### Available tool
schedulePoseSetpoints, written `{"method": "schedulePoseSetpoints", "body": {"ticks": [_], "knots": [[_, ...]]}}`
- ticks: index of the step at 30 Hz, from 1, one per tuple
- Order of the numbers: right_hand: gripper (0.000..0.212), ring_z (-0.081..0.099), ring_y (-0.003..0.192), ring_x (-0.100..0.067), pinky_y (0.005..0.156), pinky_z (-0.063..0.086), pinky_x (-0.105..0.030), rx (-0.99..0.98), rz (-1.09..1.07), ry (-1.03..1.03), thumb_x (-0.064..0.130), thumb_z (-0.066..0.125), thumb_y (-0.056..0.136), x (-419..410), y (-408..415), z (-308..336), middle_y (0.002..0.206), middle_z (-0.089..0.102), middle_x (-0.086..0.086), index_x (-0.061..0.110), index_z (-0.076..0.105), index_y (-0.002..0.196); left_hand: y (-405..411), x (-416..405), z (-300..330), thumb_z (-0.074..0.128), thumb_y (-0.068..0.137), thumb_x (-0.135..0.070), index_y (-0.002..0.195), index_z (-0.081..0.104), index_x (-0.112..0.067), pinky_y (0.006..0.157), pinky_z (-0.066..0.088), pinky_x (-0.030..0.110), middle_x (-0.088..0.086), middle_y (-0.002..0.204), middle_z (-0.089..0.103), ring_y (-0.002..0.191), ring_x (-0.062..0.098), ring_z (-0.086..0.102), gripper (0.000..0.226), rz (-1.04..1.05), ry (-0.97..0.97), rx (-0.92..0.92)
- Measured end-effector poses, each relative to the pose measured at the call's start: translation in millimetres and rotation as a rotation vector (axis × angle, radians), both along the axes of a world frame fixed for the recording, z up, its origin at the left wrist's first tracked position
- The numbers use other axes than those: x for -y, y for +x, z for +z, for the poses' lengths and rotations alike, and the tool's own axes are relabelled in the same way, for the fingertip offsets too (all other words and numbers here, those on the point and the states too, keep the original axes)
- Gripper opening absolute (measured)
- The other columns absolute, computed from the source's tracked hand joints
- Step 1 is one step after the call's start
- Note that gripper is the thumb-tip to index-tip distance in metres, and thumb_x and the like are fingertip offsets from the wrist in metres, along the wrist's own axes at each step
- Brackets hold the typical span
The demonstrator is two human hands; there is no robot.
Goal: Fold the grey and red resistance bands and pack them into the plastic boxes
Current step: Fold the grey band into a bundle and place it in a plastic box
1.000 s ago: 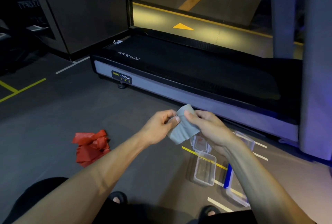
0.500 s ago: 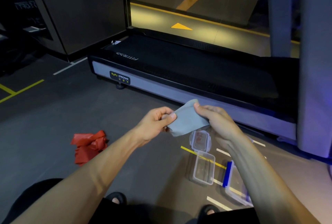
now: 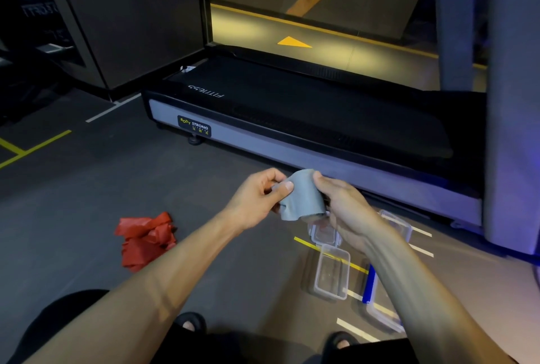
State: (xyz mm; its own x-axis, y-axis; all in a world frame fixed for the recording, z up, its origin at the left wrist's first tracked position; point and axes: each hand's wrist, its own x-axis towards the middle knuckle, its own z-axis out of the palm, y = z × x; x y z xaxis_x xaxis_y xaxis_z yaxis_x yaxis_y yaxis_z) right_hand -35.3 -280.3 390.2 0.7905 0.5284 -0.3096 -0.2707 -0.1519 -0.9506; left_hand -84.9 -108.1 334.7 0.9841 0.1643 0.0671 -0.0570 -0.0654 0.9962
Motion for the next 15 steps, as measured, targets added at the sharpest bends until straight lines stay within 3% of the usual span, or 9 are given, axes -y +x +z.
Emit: {"method": "schedulePoseSetpoints", "body": {"ticks": [2, 6, 9, 12, 15], "knots": [[0.030, 0.073, 0.082, -0.017, 0.070, 0.054, -0.032, 0.049, 0.040, -0.007, 0.034, 0.055, 0.104, 0, -1, -1, 0.096, 0.079, -0.010, 0.010, 0.073, 0.108, 0, 4, 3, 0.063, 0.100, -0.013, 0.092, 0.062, -0.005, 0.060, 0.053, 0.025, 0.002, 0.069, 0.066, 0.060, 0.010, 0.060, 0.011, 0.001, 0.021, 0.016], [0.024, 0.073, 0.074, -0.012, 0.058, 0.054, -0.021, 0.110, -0.035, -0.011, 0.027, 0.065, 0.099, 2, 4, -1, 0.093, 0.078, -0.011, 0.006, 0.073, 0.108, -1, 11, 8, 0.063, 0.101, -0.020, 0.090, 0.065, -0.011, 0.065, 0.054, 0.029, 0.006, 0.074, 0.062, 0.063, 0.012, 0.056, 0.014, 0.008, -0.055, 0.019], [0.029, 0.072, 0.075, -0.013, 0.058, 0.053, -0.024, 0.148, -0.088, -0.045, 0.033, 0.068, 0.097, 3, 7, 0, 0.093, 0.078, -0.011, 0.007, 0.072, 0.109, -2, 17, 14, 0.065, 0.097, -0.030, 0.094, 0.068, -0.015, 0.068, 0.052, 0.028, 0.000, 0.081, 0.064, 0.071, 0.011, 0.056, 0.015, -0.010, -0.158, 0.006], [0.031, 0.072, 0.079, -0.020, 0.063, 0.055, -0.032, 0.165, -0.130, -0.043, 0.037, 0.069, 0.096, 7, 5, 2, 0.096, 0.078, -0.016, 0.007, 0.072, 0.105, -1, 25, 17, 0.061, 0.102, -0.022, 0.105, 0.067, -0.010, 0.070, 0.052, 0.029, 0.002, 0.089, 0.066, 0.082, 0.014, 0.060, 0.014, 0.006, -0.212, -0.040], [0.033, 0.070, 0.075, -0.019, 0.061, 0.054, -0.033, 0.170, -0.153, -0.026, 0.039, 0.066, 0.098, 13, 2, 6, 0.090, 0.076, -0.015, 0.008, 0.072, 0.102, 0, 37, 21, 0.054, 0.105, -0.022, 0.094, 0.065, -0.011, 0.060, 0.051, 0.027, 0.004, 0.081, 0.063, 0.074, 0.018, 0.058, 0.019, 0.095, -0.195, -0.050]]}}
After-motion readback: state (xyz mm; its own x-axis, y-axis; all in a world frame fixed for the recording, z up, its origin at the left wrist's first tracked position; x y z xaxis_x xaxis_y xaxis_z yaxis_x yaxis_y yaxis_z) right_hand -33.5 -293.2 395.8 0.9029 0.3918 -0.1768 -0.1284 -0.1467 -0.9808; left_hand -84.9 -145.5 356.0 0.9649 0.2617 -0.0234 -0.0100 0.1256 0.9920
